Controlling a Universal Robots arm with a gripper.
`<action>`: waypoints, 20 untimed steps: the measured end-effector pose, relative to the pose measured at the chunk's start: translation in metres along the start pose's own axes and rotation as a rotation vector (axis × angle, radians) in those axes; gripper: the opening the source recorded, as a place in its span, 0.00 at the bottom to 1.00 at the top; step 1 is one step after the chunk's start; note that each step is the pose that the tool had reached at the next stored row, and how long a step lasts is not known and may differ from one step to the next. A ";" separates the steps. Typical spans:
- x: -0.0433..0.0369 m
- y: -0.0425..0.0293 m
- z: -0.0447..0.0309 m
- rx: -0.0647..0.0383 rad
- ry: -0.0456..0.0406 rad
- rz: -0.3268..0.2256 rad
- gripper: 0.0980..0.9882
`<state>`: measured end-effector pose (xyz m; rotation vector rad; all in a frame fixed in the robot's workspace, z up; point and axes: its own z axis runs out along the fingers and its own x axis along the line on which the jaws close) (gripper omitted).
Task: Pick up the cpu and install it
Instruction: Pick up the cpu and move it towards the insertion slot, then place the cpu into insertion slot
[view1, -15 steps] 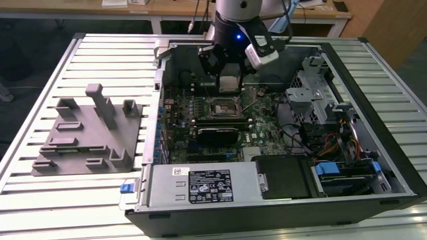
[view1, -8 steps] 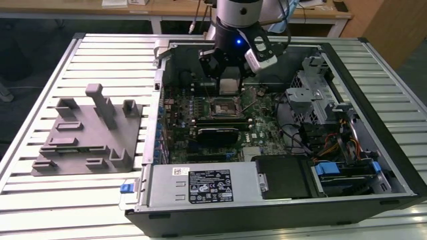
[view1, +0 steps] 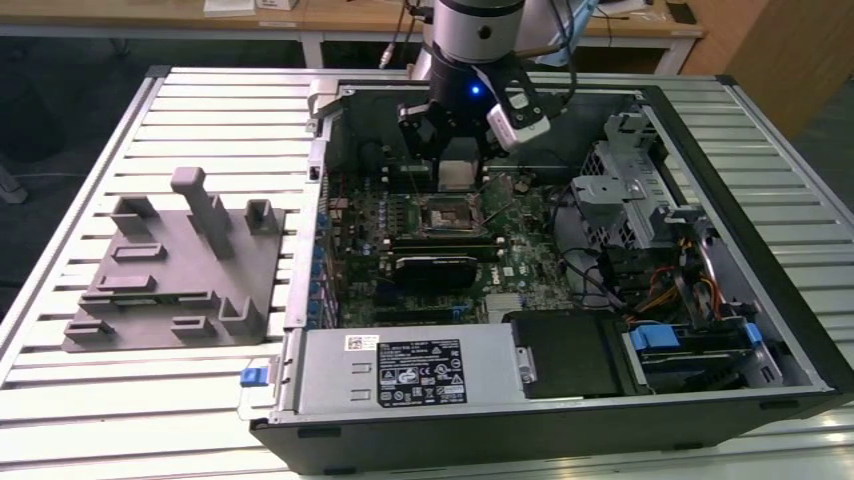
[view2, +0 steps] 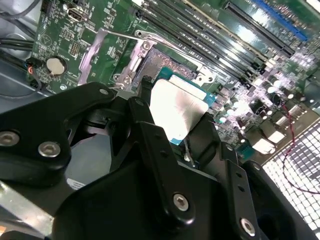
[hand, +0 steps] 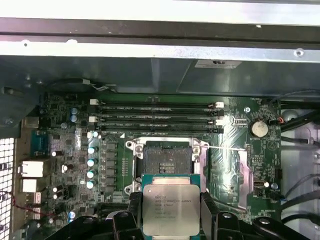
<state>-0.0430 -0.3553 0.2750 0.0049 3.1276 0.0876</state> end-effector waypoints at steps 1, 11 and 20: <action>0.0000 0.0008 0.0009 0.000 0.0002 0.000 0.50; -0.0005 0.0076 0.0060 0.000 0.0014 0.000 0.50; -0.0006 0.0076 0.0062 0.000 0.0014 0.000 0.50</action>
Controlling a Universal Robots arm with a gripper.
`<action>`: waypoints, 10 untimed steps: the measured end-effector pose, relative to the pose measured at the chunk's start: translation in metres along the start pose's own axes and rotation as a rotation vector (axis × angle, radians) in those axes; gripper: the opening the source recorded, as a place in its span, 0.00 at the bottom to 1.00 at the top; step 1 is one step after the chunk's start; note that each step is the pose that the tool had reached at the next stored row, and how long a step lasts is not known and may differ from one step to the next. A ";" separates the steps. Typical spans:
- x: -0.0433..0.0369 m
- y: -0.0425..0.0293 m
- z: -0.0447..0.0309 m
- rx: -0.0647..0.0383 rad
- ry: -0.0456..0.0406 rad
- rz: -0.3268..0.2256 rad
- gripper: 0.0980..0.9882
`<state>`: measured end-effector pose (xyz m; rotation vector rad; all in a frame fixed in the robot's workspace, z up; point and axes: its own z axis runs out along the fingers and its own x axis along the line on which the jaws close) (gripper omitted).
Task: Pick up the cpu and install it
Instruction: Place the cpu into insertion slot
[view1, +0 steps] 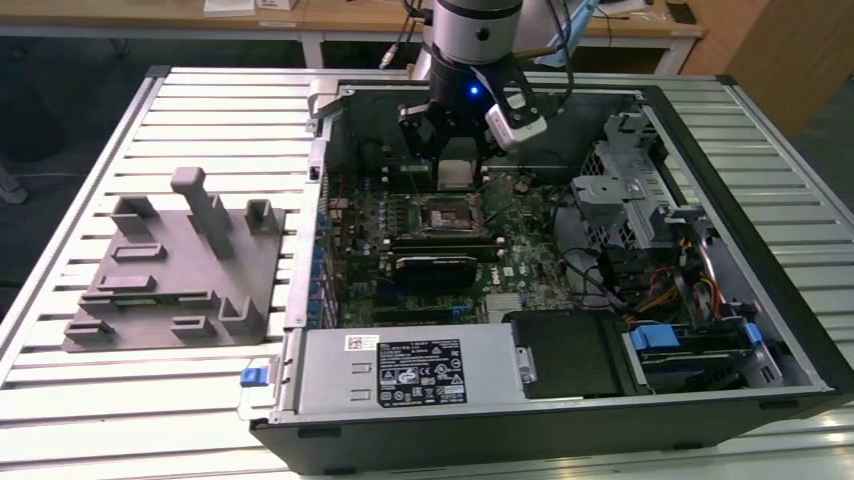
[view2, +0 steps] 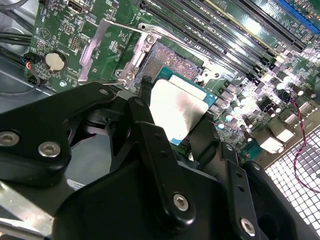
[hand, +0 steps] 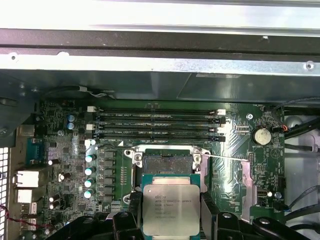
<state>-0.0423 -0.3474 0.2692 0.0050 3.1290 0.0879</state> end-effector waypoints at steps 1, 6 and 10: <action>0.0000 0.0000 0.0000 0.000 0.0000 0.000 0.50; -0.0001 0.0000 0.0001 0.000 -0.0022 0.039 0.50; 0.0000 0.0000 0.0003 0.001 -0.0063 0.112 0.50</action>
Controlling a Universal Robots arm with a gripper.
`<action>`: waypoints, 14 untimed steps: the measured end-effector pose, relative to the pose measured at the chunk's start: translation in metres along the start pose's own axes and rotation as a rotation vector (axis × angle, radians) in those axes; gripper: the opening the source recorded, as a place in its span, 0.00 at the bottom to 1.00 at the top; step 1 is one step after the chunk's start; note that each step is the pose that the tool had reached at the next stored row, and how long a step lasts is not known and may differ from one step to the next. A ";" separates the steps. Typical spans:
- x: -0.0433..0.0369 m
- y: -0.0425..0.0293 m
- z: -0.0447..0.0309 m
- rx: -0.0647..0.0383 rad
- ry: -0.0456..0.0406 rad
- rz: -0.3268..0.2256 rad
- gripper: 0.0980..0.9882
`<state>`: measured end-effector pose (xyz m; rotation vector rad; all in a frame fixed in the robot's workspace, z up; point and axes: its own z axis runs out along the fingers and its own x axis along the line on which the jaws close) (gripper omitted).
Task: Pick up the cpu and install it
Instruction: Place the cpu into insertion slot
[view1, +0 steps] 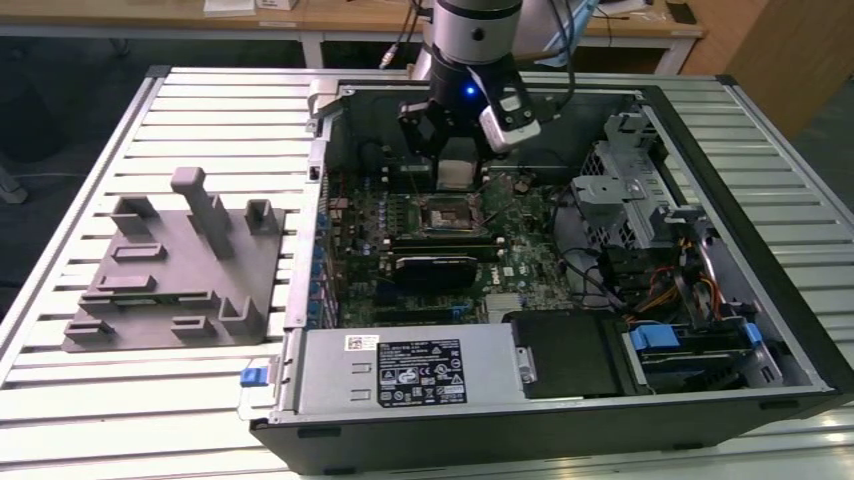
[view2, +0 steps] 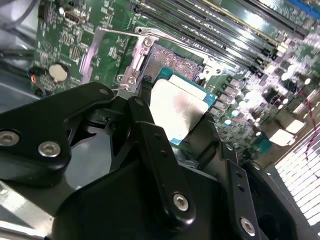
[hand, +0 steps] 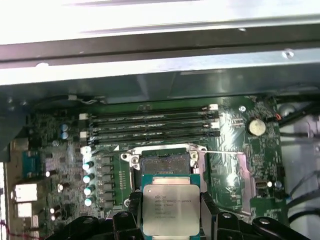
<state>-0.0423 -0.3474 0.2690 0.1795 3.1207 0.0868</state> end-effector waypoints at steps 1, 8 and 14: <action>0.0000 0.0000 0.0000 0.000 -0.0010 0.017 0.50; 0.0000 0.0000 0.0001 0.002 -0.0062 0.109 0.50; 0.0000 0.0000 0.0002 0.003 -0.0104 0.180 0.50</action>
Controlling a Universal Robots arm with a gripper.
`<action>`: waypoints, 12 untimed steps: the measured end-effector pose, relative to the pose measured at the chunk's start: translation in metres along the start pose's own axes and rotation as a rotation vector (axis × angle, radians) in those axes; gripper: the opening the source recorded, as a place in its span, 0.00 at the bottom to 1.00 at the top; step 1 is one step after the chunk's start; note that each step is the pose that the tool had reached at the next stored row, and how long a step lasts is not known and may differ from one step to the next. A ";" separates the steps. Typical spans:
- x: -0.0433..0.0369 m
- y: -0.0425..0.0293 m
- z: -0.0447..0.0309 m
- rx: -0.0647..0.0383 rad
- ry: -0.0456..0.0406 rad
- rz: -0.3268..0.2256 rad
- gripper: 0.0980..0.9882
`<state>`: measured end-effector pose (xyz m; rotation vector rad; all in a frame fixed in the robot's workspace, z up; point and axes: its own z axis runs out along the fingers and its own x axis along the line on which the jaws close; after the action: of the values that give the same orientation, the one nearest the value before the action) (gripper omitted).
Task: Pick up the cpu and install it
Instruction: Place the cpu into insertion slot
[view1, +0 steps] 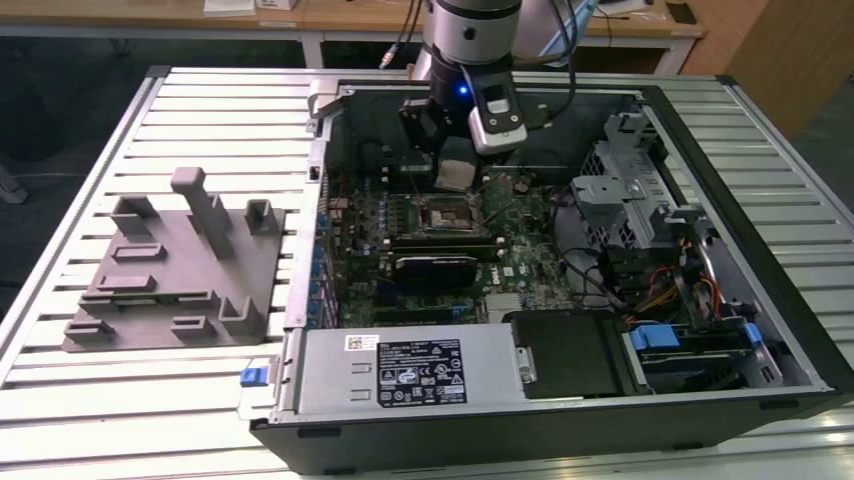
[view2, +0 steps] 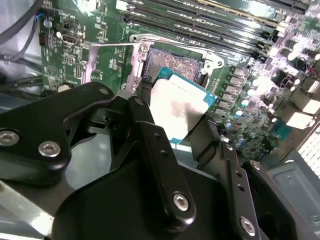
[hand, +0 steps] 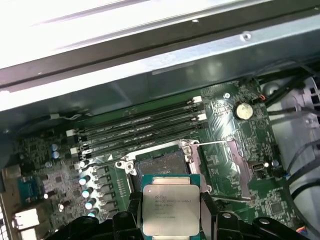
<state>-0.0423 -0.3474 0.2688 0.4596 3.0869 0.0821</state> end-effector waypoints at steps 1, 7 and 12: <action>0.0000 0.0000 0.0000 0.000 -0.0007 0.011 0.50; 0.0000 0.0000 0.0001 0.003 -0.0048 0.079 0.50; 0.0000 0.0000 0.0003 0.005 -0.0084 0.137 0.50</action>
<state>-0.0422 -0.3474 0.2685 0.6697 3.0443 0.0750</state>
